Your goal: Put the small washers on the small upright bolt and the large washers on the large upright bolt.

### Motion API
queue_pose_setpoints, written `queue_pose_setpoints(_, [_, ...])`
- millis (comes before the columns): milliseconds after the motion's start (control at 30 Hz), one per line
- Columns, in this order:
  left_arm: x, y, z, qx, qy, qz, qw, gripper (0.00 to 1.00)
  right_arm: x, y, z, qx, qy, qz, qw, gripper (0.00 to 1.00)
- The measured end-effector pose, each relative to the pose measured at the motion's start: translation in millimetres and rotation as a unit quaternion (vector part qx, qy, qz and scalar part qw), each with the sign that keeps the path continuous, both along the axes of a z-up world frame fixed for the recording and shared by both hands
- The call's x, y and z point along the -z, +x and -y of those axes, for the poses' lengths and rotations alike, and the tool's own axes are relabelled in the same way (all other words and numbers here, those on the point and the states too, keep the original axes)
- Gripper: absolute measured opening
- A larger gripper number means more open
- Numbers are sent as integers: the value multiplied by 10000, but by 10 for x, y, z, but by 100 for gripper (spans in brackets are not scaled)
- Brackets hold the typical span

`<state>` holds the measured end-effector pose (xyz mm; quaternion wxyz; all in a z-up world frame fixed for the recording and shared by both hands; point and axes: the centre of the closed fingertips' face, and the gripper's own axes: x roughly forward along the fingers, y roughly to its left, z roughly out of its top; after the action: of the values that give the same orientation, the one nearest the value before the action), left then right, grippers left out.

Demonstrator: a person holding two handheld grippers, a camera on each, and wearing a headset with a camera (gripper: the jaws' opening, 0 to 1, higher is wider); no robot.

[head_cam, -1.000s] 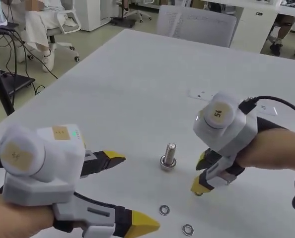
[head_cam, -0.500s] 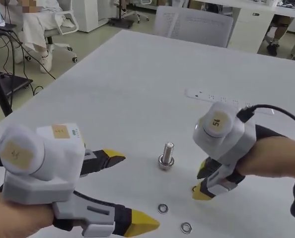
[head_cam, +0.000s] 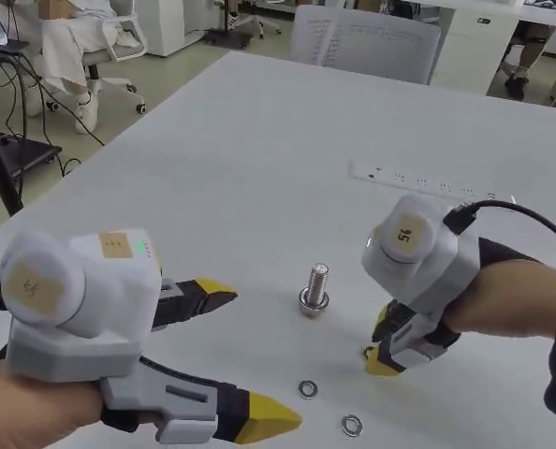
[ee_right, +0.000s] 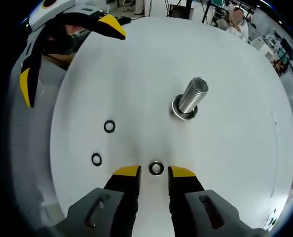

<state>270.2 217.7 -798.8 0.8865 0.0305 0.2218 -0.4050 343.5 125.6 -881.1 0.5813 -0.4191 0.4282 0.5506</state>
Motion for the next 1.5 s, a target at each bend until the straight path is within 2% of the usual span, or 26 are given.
queue_pose_setpoints(533, [17, 13, 14, 21, 1, -33, 10000, 83, 25, 25, 15, 94, 29, -44, 9999, 21])
queue_pose_setpoints(1500, [9, 3, 34, 52, 0, -34, 10000, 83, 28, 25, 18, 67, -12, 38, 10000, 14])
